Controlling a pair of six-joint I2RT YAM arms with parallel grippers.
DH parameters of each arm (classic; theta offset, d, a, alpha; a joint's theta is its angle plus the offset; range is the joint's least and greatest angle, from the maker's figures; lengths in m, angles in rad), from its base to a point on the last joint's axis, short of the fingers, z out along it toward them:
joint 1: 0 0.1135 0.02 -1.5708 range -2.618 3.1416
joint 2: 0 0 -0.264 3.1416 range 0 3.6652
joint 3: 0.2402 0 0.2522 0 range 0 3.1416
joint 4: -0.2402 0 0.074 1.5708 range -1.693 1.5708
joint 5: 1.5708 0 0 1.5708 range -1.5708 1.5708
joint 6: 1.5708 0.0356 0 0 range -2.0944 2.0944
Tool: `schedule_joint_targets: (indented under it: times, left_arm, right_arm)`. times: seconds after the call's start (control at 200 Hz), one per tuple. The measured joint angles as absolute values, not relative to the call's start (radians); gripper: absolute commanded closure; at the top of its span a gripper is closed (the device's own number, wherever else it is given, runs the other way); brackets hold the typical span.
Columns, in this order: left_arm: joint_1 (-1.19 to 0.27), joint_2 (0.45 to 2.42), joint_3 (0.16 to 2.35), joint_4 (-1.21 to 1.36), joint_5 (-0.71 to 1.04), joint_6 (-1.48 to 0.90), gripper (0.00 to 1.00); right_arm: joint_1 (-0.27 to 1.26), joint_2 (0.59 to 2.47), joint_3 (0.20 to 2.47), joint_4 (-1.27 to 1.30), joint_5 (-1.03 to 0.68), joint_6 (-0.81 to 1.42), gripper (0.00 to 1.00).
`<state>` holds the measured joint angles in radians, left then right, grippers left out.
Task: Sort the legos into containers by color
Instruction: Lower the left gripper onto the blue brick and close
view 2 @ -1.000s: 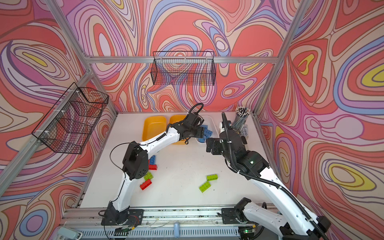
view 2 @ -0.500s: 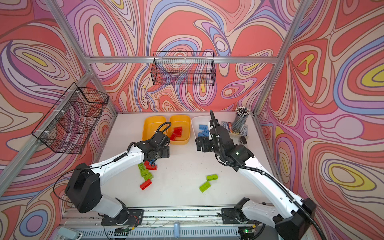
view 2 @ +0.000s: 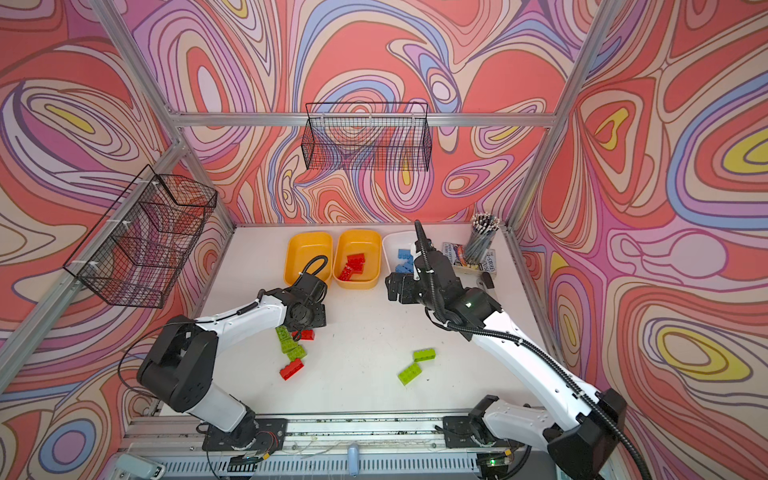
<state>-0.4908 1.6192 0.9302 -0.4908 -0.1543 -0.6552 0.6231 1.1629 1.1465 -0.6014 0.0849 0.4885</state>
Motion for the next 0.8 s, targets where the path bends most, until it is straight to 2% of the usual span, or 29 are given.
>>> schedule_joint_targets:
  times: [0.341, 0.631, 0.796]
  left_arm:
    - [-0.495, 1.662, 0.953, -0.466, -0.088, -0.664, 0.36]
    - [-0.593, 1.662, 1.035, -0.505, -0.059, -0.670, 0.35]
    - [-0.603, 1.658, 1.061, -0.504, -0.030, -0.670, 0.40]
  right_arm:
    - [0.623, 1.177, 1.160, -0.609, 0.095, 0.492, 0.02]
    - [0.623, 1.177, 1.160, -0.609, 0.103, 0.492, 0.02]
    - [0.623, 1.176, 1.156, -0.608, 0.109, 0.492, 0.02]
